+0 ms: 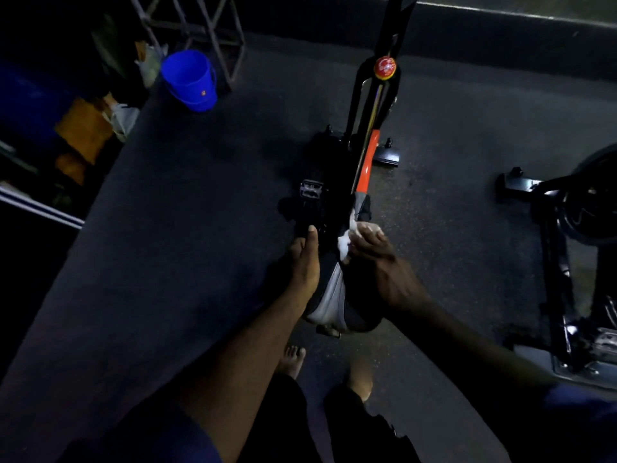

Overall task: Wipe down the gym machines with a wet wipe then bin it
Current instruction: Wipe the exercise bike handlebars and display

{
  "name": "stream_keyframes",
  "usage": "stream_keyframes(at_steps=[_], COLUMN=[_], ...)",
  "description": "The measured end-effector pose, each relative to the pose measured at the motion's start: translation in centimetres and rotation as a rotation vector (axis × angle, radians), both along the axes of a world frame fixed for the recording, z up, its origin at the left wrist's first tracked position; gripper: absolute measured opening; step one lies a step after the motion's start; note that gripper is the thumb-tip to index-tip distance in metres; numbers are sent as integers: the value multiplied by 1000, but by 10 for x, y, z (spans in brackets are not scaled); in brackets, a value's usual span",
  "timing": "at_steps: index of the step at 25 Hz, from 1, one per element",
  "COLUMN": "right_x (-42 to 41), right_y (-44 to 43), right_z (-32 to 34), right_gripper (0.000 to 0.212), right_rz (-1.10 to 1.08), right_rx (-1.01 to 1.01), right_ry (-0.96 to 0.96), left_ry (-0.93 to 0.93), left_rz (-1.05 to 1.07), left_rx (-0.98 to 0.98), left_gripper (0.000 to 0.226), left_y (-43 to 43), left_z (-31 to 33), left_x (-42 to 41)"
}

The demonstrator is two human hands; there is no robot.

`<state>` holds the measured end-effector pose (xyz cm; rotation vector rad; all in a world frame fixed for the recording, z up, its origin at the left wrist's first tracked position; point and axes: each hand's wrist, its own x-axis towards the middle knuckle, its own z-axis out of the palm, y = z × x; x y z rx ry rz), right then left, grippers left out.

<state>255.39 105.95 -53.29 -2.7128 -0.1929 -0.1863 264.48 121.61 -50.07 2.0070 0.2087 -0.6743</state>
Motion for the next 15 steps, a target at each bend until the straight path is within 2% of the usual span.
stream_keyframes(at_steps=[3,6,8,10,13,15], right_x=[24,32,42,64,97,97], right_y=[-21,-39,-34,-26,-23,-16], right_z=[2,-2,-2,5,15,14], right_gripper=[48,30,20,19,18,20], right_rz=[-65,-93,-203,-329,-496,-745], right_rx=[3,98,205,303,398,514], right_ry=[-46,-144,-203,-216,-134,-93], left_ry=[-31,-6,-38,-52,-96,-107], left_rz=[-177,-274,-327,-354,-368,-365], left_rx=[54,147,255,287,321,315], left_gripper=[58,67,73,75,76,74], left_y=[-14,-17,-17,-17,-19,-19], left_z=[-7,-16,-17,-18,-24,-28], left_x=[5,5,7,8,9,8])
